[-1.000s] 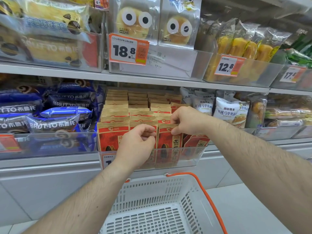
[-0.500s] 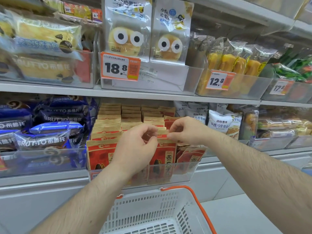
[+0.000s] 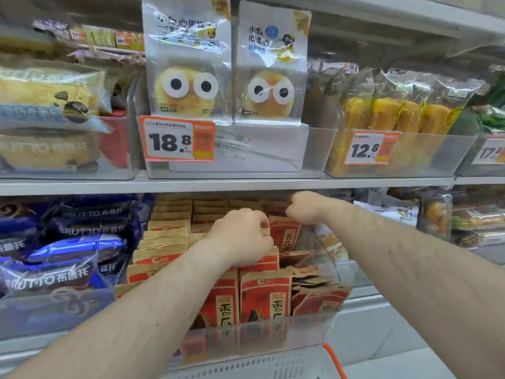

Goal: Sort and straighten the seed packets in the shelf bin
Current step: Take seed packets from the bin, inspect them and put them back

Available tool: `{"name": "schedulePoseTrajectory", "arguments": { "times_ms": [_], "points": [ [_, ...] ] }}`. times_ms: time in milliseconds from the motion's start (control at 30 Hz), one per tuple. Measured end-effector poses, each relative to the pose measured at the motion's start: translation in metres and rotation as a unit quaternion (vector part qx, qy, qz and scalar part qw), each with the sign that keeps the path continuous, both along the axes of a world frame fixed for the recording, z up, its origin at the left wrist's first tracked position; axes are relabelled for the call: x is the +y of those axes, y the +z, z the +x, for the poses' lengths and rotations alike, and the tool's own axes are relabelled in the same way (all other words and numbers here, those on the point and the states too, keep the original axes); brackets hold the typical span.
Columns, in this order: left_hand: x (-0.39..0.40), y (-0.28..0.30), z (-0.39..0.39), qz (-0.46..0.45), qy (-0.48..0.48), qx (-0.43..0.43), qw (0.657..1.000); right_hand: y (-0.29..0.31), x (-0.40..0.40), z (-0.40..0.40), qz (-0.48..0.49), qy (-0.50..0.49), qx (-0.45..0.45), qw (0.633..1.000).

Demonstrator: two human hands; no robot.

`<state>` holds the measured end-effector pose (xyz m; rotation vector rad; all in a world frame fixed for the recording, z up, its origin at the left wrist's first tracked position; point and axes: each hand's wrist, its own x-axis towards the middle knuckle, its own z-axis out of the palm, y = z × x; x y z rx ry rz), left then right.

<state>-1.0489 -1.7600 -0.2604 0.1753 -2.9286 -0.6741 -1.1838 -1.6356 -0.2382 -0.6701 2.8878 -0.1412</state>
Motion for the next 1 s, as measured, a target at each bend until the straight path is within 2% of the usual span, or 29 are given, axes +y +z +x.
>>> {"name": "schedulePoseTrajectory", "arguments": {
  "times_ms": [233, 433, 600, 700, 833, 1000],
  "points": [
    [0.001, 0.007, -0.041, -0.079, -0.044, -0.05, 0.995, -0.001, -0.013, -0.023, 0.007, 0.021, -0.062, 0.998],
    [0.004, 0.001, -0.053, -0.119, -0.099, -0.127, 0.98, -0.003, 0.005, -0.023, 0.033, 0.059, -0.024, 0.997],
    [0.007, -0.007, -0.05, -0.118, -0.134, -0.165, 0.97, -0.002, 0.02, -0.019, 0.027, 0.1, -0.037, 0.994],
    [0.007, -0.008, -0.046, -0.109, -0.14, -0.149, 0.973, -0.005, 0.022, -0.016, 0.036, 0.106, -0.046, 0.993],
    [0.006, -0.007, -0.045, -0.105, -0.104, -0.055, 0.988, -0.01, 0.023, -0.014, 0.044, 0.109, -0.036, 0.992],
    [0.004, -0.005, -0.05, -0.102, -0.08, -0.106, 0.986, -0.004, 0.036, -0.006, 0.026, 0.146, 0.063, 0.987]
  ]
}}
